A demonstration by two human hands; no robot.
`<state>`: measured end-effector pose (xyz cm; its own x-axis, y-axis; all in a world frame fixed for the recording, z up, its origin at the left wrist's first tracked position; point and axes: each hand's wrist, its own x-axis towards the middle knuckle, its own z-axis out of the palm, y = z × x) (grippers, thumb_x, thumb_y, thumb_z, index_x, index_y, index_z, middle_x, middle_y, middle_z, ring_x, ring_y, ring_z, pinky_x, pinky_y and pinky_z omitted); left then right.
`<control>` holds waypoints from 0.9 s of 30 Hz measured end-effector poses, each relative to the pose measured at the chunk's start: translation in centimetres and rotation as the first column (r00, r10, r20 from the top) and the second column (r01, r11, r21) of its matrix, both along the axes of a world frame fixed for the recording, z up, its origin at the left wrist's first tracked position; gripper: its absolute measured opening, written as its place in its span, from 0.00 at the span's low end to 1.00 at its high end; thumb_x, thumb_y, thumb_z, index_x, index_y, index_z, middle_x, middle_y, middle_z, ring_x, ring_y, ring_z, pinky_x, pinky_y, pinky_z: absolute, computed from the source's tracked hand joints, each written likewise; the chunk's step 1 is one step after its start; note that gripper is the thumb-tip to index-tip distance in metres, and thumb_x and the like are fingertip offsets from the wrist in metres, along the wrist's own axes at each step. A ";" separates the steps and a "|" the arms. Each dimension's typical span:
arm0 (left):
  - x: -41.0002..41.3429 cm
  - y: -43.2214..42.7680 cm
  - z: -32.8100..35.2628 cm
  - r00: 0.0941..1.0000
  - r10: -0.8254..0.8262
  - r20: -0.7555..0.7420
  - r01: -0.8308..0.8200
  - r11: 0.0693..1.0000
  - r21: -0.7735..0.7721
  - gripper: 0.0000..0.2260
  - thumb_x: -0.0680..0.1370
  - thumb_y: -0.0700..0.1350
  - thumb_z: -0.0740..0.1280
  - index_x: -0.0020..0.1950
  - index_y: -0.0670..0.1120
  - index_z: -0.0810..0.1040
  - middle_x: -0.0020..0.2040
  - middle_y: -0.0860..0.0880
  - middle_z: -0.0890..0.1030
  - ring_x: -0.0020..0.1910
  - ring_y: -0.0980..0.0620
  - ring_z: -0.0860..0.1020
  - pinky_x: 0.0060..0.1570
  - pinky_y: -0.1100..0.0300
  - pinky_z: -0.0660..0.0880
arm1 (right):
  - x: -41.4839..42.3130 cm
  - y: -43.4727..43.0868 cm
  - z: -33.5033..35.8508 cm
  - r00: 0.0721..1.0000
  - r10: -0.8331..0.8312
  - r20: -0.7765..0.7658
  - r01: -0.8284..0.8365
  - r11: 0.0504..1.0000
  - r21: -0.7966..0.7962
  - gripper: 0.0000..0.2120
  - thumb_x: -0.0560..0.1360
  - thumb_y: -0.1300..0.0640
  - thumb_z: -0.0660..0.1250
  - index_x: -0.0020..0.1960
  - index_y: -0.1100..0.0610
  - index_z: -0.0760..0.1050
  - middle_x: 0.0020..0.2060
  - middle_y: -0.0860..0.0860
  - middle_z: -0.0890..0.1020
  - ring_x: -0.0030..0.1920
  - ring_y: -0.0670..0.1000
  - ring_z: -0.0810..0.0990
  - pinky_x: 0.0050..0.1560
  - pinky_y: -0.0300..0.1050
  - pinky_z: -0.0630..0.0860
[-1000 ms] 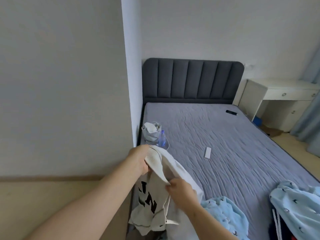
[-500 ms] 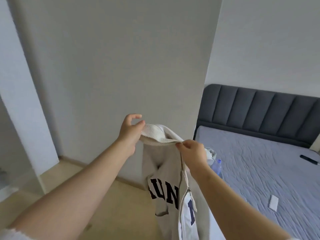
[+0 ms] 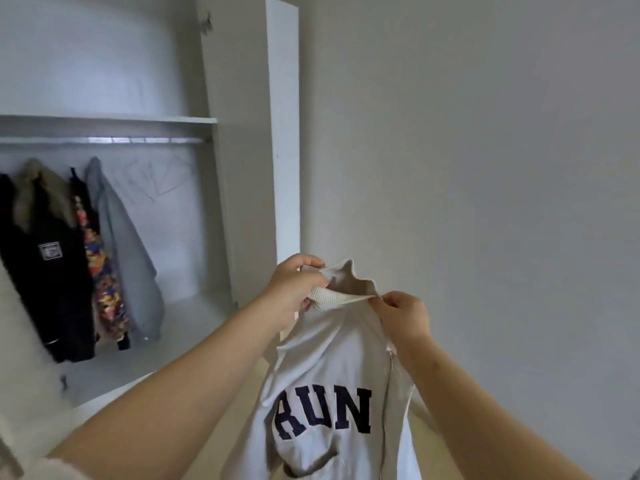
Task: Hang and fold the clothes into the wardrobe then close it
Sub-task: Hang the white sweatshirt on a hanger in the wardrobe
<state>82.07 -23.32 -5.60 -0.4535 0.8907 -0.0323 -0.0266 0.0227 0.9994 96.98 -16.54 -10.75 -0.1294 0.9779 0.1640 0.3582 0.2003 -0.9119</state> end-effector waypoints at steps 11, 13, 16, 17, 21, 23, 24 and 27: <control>-20.6 1.4 -2.6 0.848 0.523 0.084 -0.527 0.850 0.030 0.14 0.73 0.33 0.63 0.51 0.50 0.71 0.45 0.44 0.73 0.37 0.47 0.73 0.36 0.57 0.70 | -23.0 5.5 -2.5 0.896 0.444 -0.031 -0.444 0.890 -0.106 0.16 0.71 0.58 0.69 0.27 0.55 0.70 0.23 0.48 0.67 0.28 0.48 0.65 0.32 0.41 0.62; -24.3 3.2 -2.8 0.798 0.593 0.112 -0.601 0.797 0.059 0.15 0.75 0.34 0.62 0.58 0.49 0.68 0.44 0.45 0.71 0.37 0.47 0.73 0.37 0.57 0.70 | -26.9 7.9 -2.4 0.830 0.556 -0.039 -0.557 0.825 -0.092 0.13 0.72 0.60 0.70 0.30 0.58 0.71 0.26 0.49 0.68 0.28 0.48 0.65 0.30 0.37 0.63; -29.3 6.2 -2.1 0.733 0.676 0.077 -0.681 0.727 0.090 0.14 0.75 0.34 0.62 0.60 0.41 0.69 0.42 0.40 0.69 0.35 0.50 0.71 0.33 0.60 0.68 | -32.6 12.3 -1.5 0.731 0.680 -0.054 -0.682 0.727 -0.079 0.13 0.72 0.61 0.70 0.31 0.59 0.70 0.27 0.50 0.68 0.29 0.47 0.66 0.24 0.29 0.62; -30.8 7.0 -1.5 0.719 0.692 0.061 -0.694 0.712 0.102 0.10 0.75 0.34 0.62 0.56 0.39 0.71 0.40 0.38 0.68 0.34 0.51 0.70 0.32 0.60 0.67 | -34.6 13.6 -1.1 0.704 0.707 -0.065 -0.710 0.699 -0.092 0.14 0.72 0.60 0.70 0.31 0.58 0.70 0.27 0.49 0.69 0.29 0.47 0.67 0.25 0.29 0.64; -36.8 8.5 0.6 0.639 0.763 0.097 -0.769 0.633 0.093 0.09 0.75 0.34 0.63 0.41 0.48 0.72 0.40 0.46 0.72 0.39 0.50 0.72 0.40 0.56 0.72 | -43.3 16.6 0.2 0.538 0.840 -0.073 -0.831 0.513 -0.217 0.14 0.72 0.60 0.68 0.30 0.55 0.68 0.30 0.50 0.72 0.33 0.49 0.70 0.35 0.40 0.66; -39.2 8.3 0.9 0.630 0.765 0.129 -0.776 0.627 0.072 0.07 0.77 0.36 0.63 0.49 0.47 0.76 0.43 0.48 0.76 0.40 0.52 0.75 0.38 0.61 0.75 | -46.9 16.8 0.7 0.396 0.914 -0.089 -0.891 0.360 -0.277 0.11 0.70 0.64 0.65 0.32 0.56 0.68 0.33 0.53 0.72 0.34 0.50 0.70 0.36 0.41 0.66; -40.4 8.4 0.9 0.636 0.758 0.140 -0.771 0.633 0.074 0.07 0.77 0.36 0.63 0.50 0.47 0.77 0.43 0.48 0.77 0.40 0.53 0.76 0.35 0.63 0.74 | -48.6 16.8 0.7 0.347 0.931 -0.111 -0.910 0.305 -0.282 0.09 0.69 0.65 0.64 0.33 0.56 0.68 0.34 0.53 0.71 0.35 0.50 0.70 0.36 0.41 0.66; -43.7 9.8 0.7 0.657 0.748 0.096 -0.754 0.652 0.081 0.08 0.77 0.36 0.63 0.45 0.48 0.78 0.43 0.47 0.78 0.41 0.53 0.77 0.34 0.64 0.75 | -53.1 17.1 1.1 0.286 0.934 -0.212 -0.942 0.233 -0.243 0.06 0.71 0.62 0.64 0.43 0.54 0.69 0.40 0.51 0.74 0.39 0.49 0.73 0.39 0.38 0.69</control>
<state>38.32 -13.55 -4.91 -0.9693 0.2458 -0.0029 -0.0361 -0.1306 0.9908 43.89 0.55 -9.62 -0.9870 0.1507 -0.0553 0.0760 0.1355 -0.9879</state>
